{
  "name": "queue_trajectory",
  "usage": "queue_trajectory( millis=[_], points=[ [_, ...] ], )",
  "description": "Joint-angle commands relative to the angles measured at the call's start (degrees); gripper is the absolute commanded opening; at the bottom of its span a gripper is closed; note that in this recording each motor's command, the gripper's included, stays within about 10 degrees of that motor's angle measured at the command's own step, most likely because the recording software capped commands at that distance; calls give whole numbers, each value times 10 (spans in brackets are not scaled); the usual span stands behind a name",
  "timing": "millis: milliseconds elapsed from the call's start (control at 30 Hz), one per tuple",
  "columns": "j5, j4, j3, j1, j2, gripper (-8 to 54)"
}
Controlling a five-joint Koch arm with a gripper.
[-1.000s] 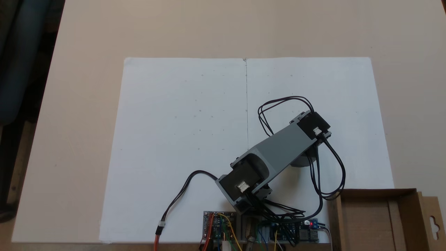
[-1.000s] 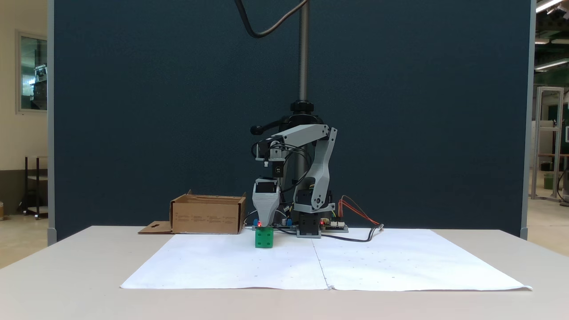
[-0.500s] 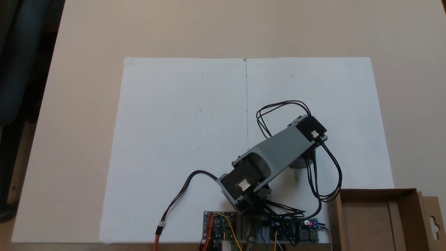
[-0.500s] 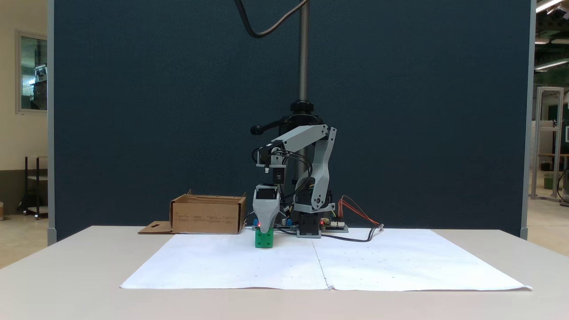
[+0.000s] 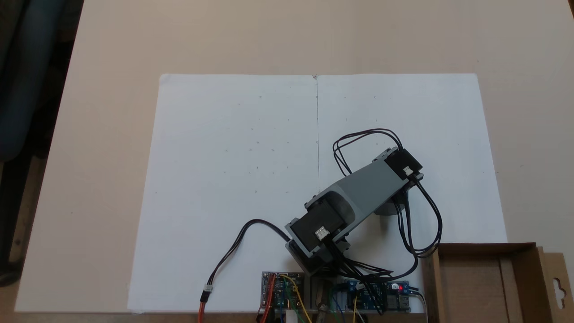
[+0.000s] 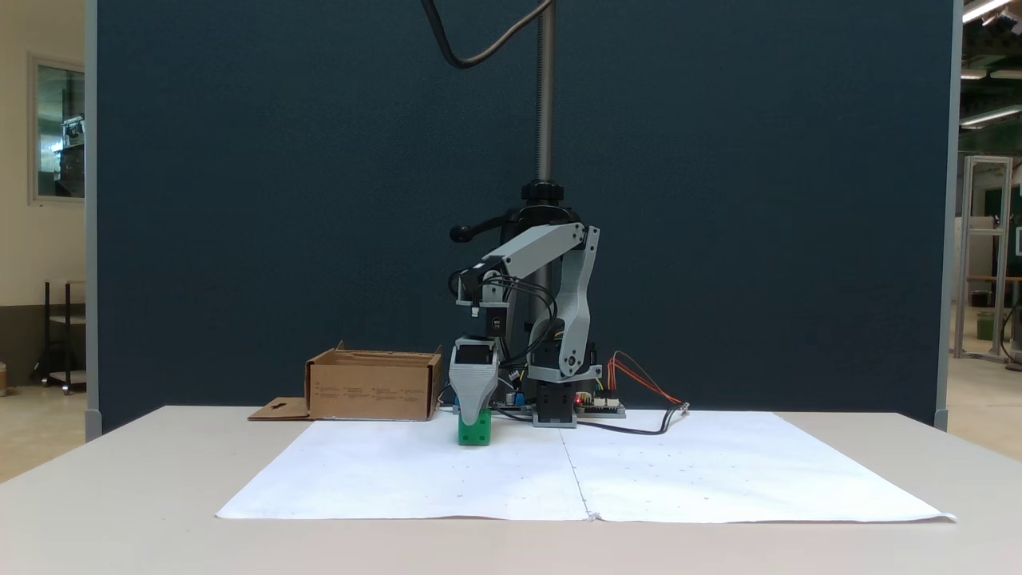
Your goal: Grasp a green dice and put it in the bin.
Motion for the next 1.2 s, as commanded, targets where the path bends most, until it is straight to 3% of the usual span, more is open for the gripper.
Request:
queue_trajectory(
  millis=[0,1167],
  points=[
    [27,-25,2,4,-1,439],
    [29,-85,12,-1,-55,396]
  ],
)
